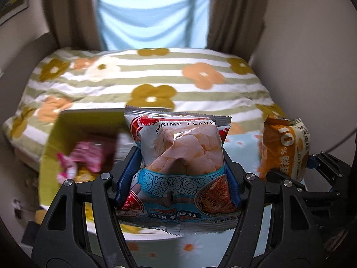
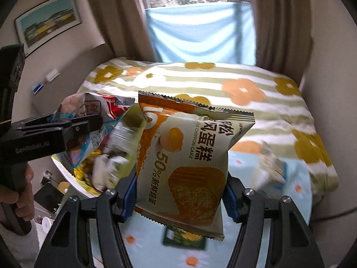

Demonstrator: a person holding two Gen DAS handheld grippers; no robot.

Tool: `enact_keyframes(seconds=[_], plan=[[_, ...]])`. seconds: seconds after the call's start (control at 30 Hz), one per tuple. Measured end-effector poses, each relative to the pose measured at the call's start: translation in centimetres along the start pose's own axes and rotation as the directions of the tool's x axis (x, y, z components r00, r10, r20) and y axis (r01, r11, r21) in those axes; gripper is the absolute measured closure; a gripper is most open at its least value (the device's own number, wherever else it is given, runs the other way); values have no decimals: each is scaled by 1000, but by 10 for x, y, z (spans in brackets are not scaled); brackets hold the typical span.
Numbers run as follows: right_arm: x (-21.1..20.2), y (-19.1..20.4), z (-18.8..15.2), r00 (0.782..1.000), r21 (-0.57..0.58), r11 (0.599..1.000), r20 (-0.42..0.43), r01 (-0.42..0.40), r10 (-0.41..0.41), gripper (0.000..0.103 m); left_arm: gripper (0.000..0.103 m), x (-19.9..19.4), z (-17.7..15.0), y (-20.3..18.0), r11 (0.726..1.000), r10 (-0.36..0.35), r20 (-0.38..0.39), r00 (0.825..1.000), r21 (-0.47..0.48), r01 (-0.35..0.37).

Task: Organize snacks
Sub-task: 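Carry the shrimp flakes bag and sponge cake pack over the box and release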

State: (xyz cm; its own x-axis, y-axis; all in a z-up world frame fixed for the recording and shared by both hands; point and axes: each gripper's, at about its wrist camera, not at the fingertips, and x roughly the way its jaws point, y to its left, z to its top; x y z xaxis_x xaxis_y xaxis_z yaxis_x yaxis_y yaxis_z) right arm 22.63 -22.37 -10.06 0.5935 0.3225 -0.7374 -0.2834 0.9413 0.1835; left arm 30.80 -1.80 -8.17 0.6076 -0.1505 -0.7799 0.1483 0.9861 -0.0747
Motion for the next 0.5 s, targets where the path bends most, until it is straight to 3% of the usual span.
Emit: enact_keyframes(seconds=[0.3,0.5], plan=[[61,93,29,996,-29,996,-40,-80,78,43,38,10,3,134,993,72,-44,996,-85,-76],[98,126,36,994,-14,997,-83,-73,72,43,38,41,3,180,995,52,-99,994,-78,-59]])
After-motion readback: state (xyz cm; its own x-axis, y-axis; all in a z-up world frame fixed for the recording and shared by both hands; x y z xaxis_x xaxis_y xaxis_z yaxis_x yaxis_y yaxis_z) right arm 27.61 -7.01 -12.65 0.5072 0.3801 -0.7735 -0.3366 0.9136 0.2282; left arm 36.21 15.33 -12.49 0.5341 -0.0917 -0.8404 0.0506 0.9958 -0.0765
